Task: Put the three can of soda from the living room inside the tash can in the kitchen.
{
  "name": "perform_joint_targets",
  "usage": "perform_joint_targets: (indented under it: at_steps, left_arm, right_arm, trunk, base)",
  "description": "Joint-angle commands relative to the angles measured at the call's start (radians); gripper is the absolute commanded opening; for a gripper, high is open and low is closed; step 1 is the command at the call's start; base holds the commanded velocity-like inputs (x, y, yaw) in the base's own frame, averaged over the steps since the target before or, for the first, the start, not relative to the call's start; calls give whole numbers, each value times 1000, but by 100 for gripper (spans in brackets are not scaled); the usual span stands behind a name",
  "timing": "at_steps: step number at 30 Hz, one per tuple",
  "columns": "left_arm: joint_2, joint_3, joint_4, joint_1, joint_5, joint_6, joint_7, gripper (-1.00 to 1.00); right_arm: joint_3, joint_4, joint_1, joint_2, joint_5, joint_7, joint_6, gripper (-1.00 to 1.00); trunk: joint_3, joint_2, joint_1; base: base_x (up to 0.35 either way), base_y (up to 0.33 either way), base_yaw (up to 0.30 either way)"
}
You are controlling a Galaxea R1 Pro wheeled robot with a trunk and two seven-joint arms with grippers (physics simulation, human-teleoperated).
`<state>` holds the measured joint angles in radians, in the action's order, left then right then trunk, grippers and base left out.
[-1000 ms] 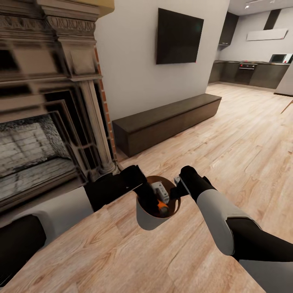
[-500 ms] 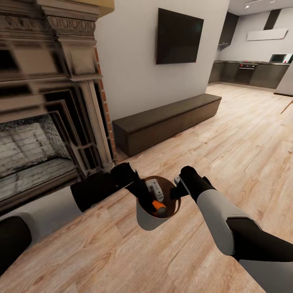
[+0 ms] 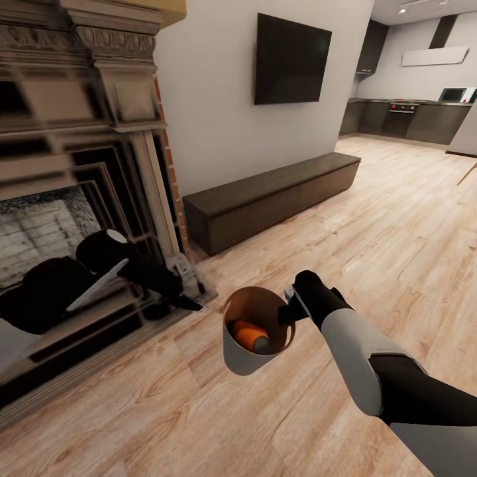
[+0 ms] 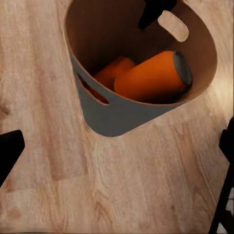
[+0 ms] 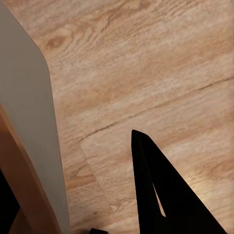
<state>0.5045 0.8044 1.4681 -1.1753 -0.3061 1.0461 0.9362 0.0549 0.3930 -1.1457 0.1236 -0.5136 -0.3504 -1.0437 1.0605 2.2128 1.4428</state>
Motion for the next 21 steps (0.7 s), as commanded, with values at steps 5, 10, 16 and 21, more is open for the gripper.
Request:
perform_joint_targets:
  at_steps: [5,10,16,21]
  left_arm:
    - [45,-236,7,187,6,-123,41,100]
    - [42,-421,-71,486,40,-422,-158,100]
    - [11,-467,-174,732,34,-679,-381,100]
    - [-2,-476,-191,875,29,-823,-423,100]
  right_arm:
    - [10,0,1,-6,33,-2,-3,-100]
    - [15,0,2,-24,34,-2,-3,-100]
    - [18,0,3,-67,37,-2,-3,-100]
    - [20,-2,4,-105,39,-3,-3,-100]
  trunk:
    - [0,0,0]
    - [0,0,0]
    - [0,0,0]
    - [0,0,0]
  base:
    - [0,0,0]
    - [0,0,0]
    - [0,0,0]
    - [0,0,0]
